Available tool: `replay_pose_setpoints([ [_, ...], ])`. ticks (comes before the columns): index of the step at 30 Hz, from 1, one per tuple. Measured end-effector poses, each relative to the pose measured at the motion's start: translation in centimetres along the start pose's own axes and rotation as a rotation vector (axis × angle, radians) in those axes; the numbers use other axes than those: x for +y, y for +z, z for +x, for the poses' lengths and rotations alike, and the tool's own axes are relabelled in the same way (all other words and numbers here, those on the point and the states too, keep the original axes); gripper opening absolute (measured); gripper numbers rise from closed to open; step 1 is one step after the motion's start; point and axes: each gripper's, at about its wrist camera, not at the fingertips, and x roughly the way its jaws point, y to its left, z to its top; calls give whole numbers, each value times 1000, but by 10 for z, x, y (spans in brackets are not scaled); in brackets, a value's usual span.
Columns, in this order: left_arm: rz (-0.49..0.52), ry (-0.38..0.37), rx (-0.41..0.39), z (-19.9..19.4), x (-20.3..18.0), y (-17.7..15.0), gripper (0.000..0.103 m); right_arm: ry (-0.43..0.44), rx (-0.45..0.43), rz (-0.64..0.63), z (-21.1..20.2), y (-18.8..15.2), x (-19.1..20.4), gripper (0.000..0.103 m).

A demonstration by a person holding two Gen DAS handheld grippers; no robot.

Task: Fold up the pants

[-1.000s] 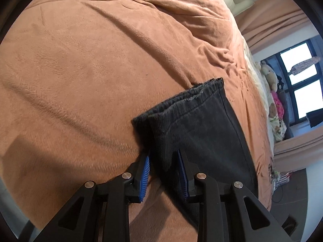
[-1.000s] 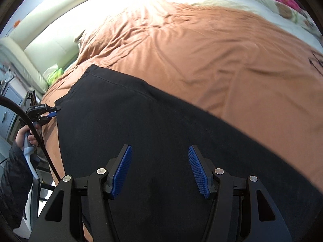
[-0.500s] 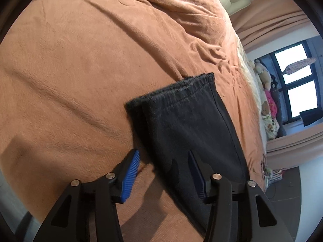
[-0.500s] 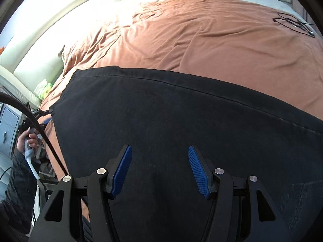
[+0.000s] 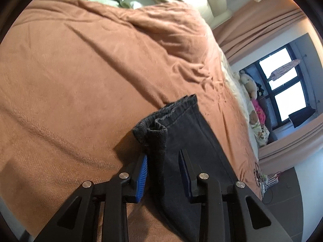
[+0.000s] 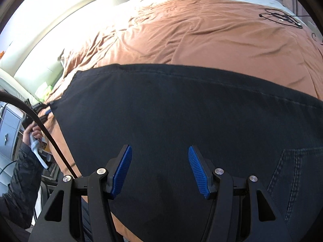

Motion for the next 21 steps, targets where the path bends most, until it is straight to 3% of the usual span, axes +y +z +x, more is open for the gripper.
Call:
replay_pose_setpoints([
  [4,-34,28,54,18,11,-8,33,-38,9,16,-2,-13,1,56],
  [10,-32,18,39,23,16,-6,32,-96,11,46,-5,-28,9,56],
  [12,-33,12,43,25,17,-3,28,-106,13,48,-4,-32,14,56],
  [14,-33,21,42,27,17,-1,11,-111,5,49,-3,-35,19,56],
  [16,-39,13,38,26,16,0,6,-109,-4,49,-2,-37,24,56],
  [21,-4,-18,-28,8,-1,2,4,-99,-32,27,3,-41,42,52],
])
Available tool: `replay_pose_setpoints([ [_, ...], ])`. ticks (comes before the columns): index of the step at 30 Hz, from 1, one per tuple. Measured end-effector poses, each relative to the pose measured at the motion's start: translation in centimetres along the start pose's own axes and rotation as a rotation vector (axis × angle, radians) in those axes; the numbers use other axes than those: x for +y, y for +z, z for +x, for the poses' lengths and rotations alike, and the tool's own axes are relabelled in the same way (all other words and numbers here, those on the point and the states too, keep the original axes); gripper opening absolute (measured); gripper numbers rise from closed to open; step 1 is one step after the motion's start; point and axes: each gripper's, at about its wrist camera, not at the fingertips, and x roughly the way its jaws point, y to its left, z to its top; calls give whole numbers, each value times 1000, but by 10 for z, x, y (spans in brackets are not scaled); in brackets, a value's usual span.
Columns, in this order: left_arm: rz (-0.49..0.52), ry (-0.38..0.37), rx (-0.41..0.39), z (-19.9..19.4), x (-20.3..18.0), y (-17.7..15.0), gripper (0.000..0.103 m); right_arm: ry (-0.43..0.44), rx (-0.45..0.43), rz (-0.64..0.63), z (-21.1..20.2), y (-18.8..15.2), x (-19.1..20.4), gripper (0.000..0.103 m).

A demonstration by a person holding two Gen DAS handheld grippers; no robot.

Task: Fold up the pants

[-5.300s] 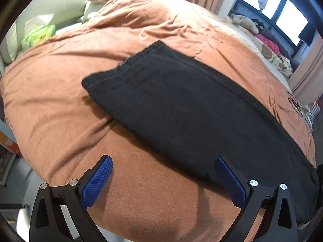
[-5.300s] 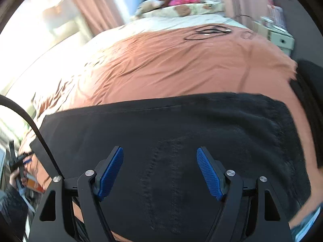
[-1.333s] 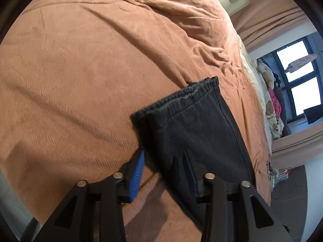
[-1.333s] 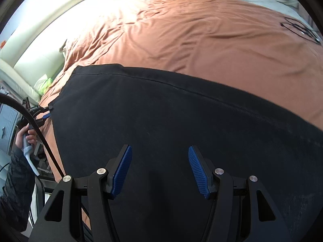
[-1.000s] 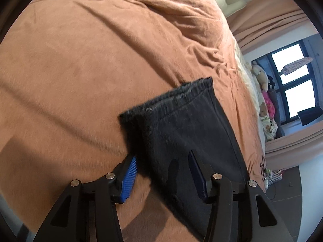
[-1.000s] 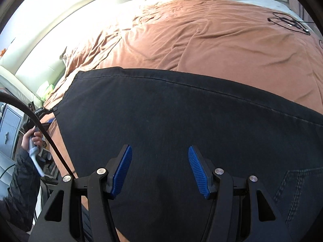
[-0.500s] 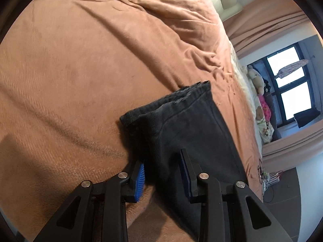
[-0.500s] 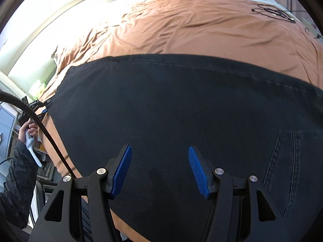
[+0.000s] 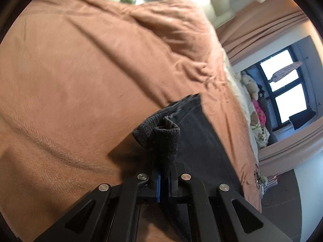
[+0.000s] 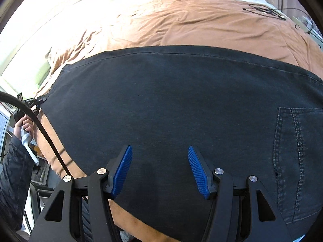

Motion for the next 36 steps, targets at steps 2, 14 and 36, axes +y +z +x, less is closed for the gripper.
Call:
replay_pose_setpoints([
  [2,12,-21,-21,-7,-10,3,4,2,-4,-14,3,-2,7,51],
  [14,56,-86,-85,-39,-54,16,4,81,116,-62,31,-20,33,10],
  [36,56,-34,-71,-31,-57,17,4,-24,107,64,108,103,-26,5],
])
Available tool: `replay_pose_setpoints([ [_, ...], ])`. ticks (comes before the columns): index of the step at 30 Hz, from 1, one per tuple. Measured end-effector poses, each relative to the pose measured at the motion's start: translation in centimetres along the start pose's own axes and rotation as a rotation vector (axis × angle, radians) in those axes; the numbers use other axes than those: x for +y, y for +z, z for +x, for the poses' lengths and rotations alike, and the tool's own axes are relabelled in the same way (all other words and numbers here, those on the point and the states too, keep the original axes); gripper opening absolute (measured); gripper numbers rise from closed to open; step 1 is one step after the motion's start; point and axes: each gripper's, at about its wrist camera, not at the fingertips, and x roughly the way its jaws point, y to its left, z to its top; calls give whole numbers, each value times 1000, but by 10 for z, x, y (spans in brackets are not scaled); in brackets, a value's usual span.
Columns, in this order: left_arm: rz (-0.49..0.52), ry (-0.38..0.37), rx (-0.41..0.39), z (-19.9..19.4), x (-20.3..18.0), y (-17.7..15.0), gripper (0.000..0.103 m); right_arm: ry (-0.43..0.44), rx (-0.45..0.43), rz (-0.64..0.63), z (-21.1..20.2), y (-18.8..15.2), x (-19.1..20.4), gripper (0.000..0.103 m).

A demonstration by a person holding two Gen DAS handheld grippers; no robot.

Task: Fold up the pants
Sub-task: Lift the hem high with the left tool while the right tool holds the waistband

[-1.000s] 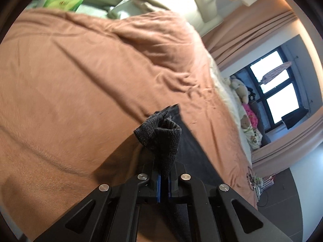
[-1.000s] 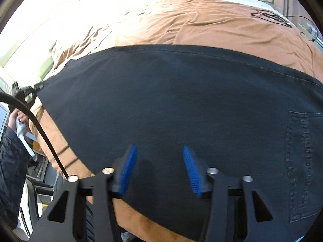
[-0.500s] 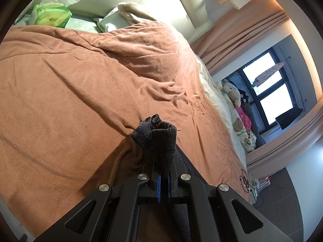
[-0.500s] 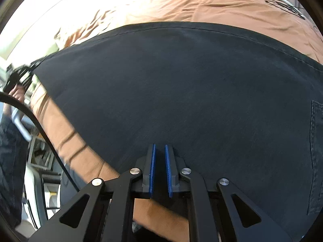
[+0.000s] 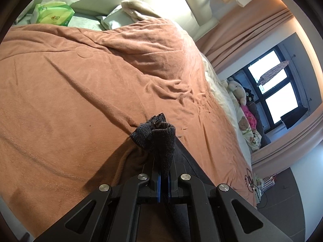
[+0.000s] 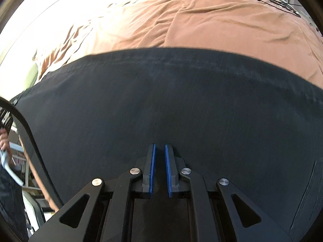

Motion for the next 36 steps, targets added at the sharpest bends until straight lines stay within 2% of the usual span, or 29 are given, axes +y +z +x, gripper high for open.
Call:
replay_pose_setpoints([
  [10,-20,53,10,9,10,-5,4,-15,-5,23,30,49,-1,3],
  [16,-24,75,17,12,14,-7,4,-20,-21,32,41,64,-5,3],
  [21,-9,61,6,8,6,-4,4,-11,-26,50,48,75,-8,3],
  [27,36,17,-16,-4,-28,6,4,52,7,53,37,52,-5,3],
  [36,129,-61,-43,-23,-96,18,4,137,56,31,20,-4,12,3],
])
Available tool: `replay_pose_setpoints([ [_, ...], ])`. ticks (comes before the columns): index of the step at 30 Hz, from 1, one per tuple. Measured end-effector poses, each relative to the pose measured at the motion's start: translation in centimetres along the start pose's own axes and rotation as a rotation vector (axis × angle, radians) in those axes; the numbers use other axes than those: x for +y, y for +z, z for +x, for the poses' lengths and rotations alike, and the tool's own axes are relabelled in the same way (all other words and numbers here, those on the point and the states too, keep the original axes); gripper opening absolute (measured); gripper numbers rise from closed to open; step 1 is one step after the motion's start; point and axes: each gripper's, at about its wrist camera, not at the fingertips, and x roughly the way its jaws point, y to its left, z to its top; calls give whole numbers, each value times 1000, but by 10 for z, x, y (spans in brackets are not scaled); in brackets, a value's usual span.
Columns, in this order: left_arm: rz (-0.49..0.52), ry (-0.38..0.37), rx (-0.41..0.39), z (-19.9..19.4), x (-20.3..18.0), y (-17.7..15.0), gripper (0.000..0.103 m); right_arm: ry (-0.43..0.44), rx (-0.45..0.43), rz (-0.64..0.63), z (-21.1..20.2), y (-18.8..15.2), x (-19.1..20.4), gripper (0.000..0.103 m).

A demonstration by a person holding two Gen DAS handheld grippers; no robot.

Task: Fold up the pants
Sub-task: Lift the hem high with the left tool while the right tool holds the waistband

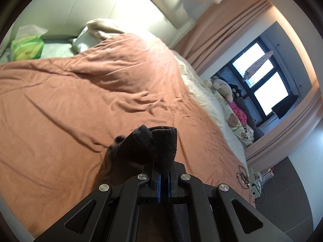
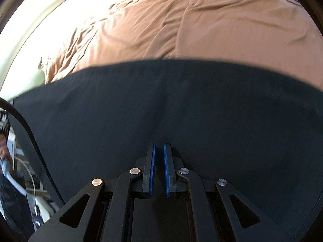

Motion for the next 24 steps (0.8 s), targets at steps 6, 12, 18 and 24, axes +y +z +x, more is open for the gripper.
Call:
replay_pose_setpoints([
  [6,73,-57,-15,-11,-54,7,4,45,17,-10,-7,-36,10,3],
  [12,145,-122,-31,-23,-109,9,4,96,25,-15,-10,-62,17,3],
  [18,191,-206,-43,-36,-165,5,4,160,4,-12,-24,-69,12,3],
  [24,269,-275,-42,-49,-227,-6,4,137,-131,-28,-73,-72,-7,8],
])
